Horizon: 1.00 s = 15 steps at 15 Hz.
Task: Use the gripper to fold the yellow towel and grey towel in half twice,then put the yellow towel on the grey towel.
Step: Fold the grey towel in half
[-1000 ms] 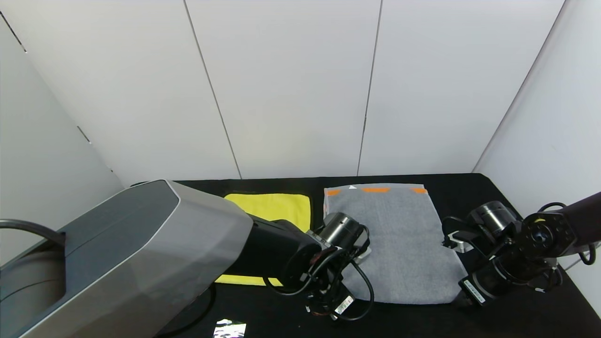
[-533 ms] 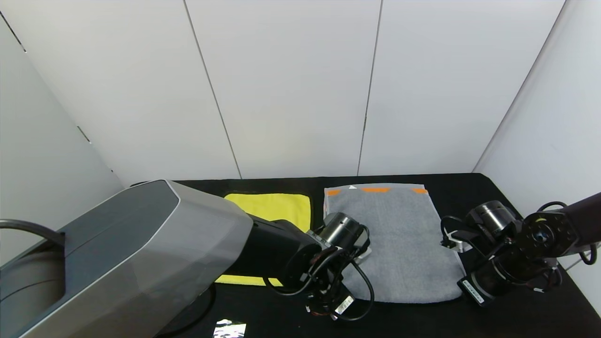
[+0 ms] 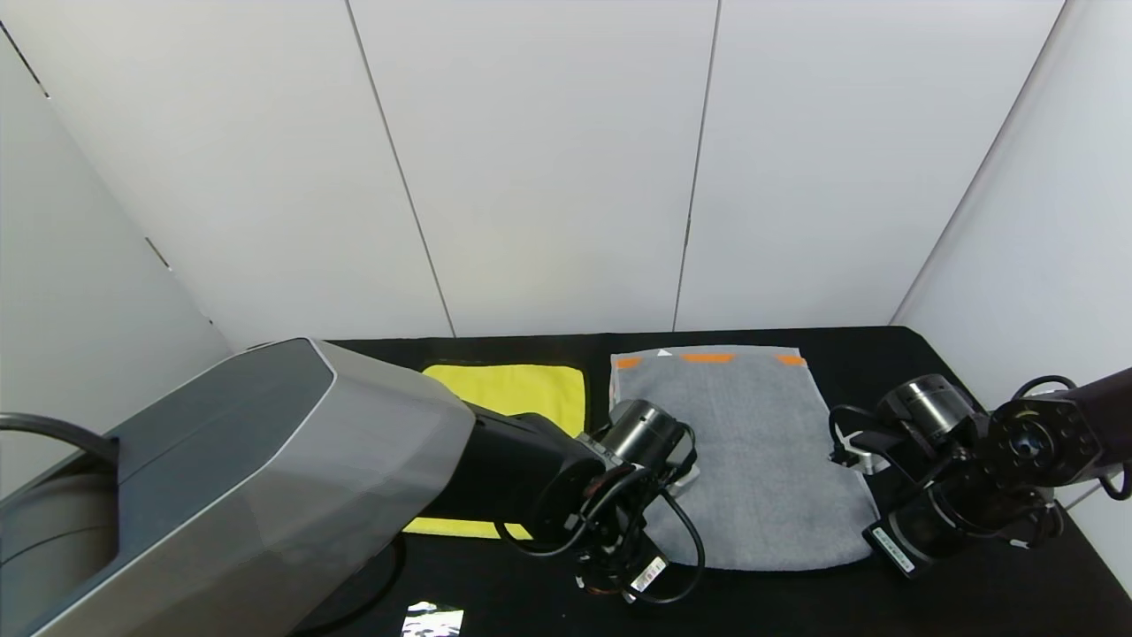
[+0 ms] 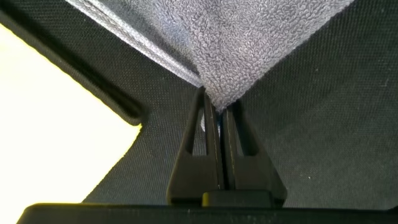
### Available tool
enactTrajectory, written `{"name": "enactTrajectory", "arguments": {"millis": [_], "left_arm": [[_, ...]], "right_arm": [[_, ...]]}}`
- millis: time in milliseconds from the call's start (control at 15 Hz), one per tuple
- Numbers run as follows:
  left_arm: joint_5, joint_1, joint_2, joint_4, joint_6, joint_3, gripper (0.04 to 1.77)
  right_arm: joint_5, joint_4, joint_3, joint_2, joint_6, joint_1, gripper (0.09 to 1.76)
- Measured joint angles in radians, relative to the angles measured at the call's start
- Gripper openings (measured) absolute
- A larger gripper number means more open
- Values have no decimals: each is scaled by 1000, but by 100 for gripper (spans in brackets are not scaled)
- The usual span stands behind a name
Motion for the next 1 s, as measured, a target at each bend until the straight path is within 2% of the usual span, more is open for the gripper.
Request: {"name": "enactTrajectory", "arguments": {"millis": [267,533,1000], "left_arm": [[-10,-5,-34,71,-1,17,12],[-9,-13,-76,73,-2,79,12],[0,-59,-154,78,-30,195,12]], "right_arm": [[13,53,11,-37,3,0,14],[19,108,32,-94,3,8,14],[19,112,153,-209,6,49,14]]}}
